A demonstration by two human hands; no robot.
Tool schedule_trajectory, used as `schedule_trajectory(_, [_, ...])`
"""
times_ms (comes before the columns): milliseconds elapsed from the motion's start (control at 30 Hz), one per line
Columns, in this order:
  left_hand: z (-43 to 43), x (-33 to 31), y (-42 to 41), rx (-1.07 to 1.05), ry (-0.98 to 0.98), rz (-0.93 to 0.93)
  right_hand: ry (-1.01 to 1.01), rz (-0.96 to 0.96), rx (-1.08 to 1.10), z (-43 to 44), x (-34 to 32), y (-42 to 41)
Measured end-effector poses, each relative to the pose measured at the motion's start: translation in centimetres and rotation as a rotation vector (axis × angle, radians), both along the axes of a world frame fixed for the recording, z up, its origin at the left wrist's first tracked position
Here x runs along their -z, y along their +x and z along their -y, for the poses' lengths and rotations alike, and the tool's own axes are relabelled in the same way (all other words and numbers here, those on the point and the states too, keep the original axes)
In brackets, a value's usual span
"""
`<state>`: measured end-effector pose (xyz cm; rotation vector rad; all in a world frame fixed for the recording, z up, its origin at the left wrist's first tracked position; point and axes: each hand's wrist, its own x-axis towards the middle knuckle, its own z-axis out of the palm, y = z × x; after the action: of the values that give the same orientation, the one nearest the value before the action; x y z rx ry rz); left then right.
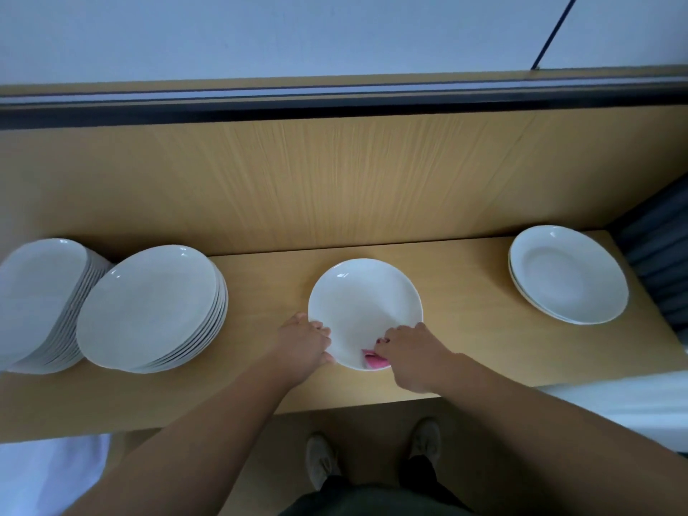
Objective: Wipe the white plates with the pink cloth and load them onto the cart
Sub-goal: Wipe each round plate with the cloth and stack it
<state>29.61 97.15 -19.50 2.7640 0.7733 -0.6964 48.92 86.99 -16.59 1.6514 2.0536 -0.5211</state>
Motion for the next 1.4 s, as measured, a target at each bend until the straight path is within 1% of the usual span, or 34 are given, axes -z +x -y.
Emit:
schedule_trajectory(100, [-0.2, 0.1, 0.1, -0.003, -0.004, -0.014, -0.059, -0.172, 0.074, -0.2, -0.2, 0.3])
schedule_trajectory(200, [-0.2, 0.0, 0.6, -0.013, 0.004, -0.03, -0.115, -0.414, 0.284, -0.4, -1.0, 2.0])
schedule_trajectory(300, [-0.1, -0.1, 1.1, -0.068, -0.024, -0.018, -0.059, -0.599, 0.49, -0.1, -2.6, 4.3])
schedule_trajectory(400, [0.9, -0.3, 2.0, -0.132, -0.021, 0.081, 0.037, -0.723, 0.646, 0.2, -3.6, 7.0])
schedule_trajectory(500, [3.3, -1.6, 5.3, -0.18, -0.029, 0.155, 0.119, -0.733, 0.713, 0.4, -4.1, 9.2])
schedule_trajectory(600, [5.8, -1.5, 9.4, -0.187, 0.031, 0.154, 0.182, -0.704, 0.714, 0.7, -4.2, 10.8])
schedule_trajectory(767, [7.5, -0.3, 12.7, -0.239, 0.099, -0.025, 0.244, -0.683, 0.715, 0.7, -4.2, 12.5])
schedule_trajectory(867, [7.9, -0.6, 13.5, -0.23, 0.125, -0.064, 0.237, -0.676, 0.695, 0.6, -4.3, 13.3])
schedule_trajectory(1033, [8.4, -1.2, 13.8, -0.245, 0.101, -0.06, 0.265, -0.682, 0.68, 0.3, -4.9, 14.2])
schedule_trajectory(1233, [7.3, -4.9, 13.6, -0.343, 0.144, -0.037, 0.307, -0.726, 0.666, -0.6, -5.6, 15.1])
schedule_trajectory(1400, [5.3, -8.5, 12.3, -0.443, 0.238, -0.015, 0.342, -0.787, 0.628, -1.3, -7.1, 15.7])
